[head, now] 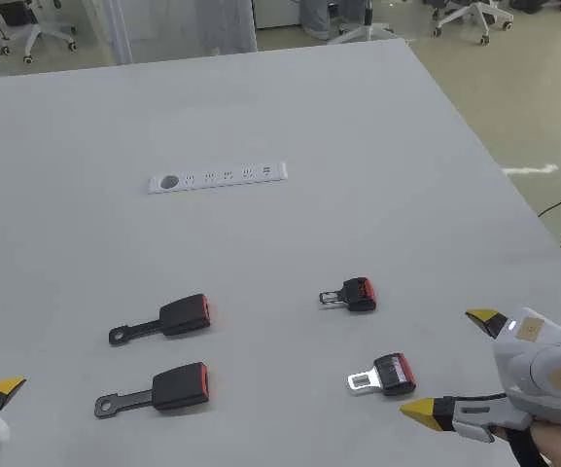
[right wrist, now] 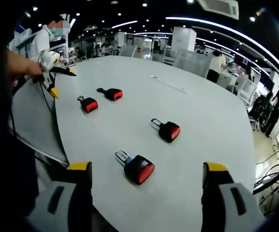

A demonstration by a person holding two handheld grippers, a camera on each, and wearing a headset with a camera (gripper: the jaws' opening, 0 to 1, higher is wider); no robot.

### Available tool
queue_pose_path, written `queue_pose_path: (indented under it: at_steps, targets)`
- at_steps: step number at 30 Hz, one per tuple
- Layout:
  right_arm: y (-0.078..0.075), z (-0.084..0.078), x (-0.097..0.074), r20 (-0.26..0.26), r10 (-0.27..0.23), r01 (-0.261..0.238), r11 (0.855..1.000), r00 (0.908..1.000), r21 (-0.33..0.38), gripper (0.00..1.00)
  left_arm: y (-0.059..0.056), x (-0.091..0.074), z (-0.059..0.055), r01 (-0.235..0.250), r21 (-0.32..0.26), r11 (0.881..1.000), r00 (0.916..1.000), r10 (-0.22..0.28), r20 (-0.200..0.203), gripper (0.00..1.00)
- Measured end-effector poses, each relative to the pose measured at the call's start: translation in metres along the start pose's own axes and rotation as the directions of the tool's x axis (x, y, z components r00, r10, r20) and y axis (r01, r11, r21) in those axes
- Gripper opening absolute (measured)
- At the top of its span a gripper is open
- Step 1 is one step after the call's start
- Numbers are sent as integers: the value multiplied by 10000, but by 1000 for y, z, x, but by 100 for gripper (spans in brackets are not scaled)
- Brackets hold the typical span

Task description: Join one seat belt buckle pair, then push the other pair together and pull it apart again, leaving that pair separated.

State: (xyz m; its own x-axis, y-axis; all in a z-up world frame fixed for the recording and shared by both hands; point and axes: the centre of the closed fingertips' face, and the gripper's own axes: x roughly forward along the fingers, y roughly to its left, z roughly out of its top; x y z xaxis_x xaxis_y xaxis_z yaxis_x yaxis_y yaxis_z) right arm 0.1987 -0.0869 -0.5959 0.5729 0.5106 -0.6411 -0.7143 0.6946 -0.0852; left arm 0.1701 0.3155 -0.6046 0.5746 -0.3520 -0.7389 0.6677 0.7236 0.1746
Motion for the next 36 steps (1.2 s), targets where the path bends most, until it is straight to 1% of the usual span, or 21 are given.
queue_pose_path:
  at_steps: [8,15,25,31,34,36]
  targets:
    - [-2,-2,-2,4,-78,78,9999,10000,64,93,1,0,3,-7,43,10000,10000,7,50,100]
    - [0,-3,-2,-34,-35,36,10000,10000,83,93,-1,1,5,76,104,9999,10000,-76,61,100]
    - [-1,-2,-2,-25,5,-5,10000,10000,-6,93,0,4,5,142,182,9997,9998,-144,109,100]
    - [-1,0,-1,20,5,-5,10000,10000,-14,92,0,6,3,173,199,9997,9998,-175,117,100]
    - [0,0,-1,-9,6,-6,10000,10000,-18,92,-1,7,7,194,220,9996,9997,-197,142,100]
    - [0,-1,0,-47,33,-34,9999,10000,-152,91,-2,7,9,189,213,9996,9997,-193,173,100]
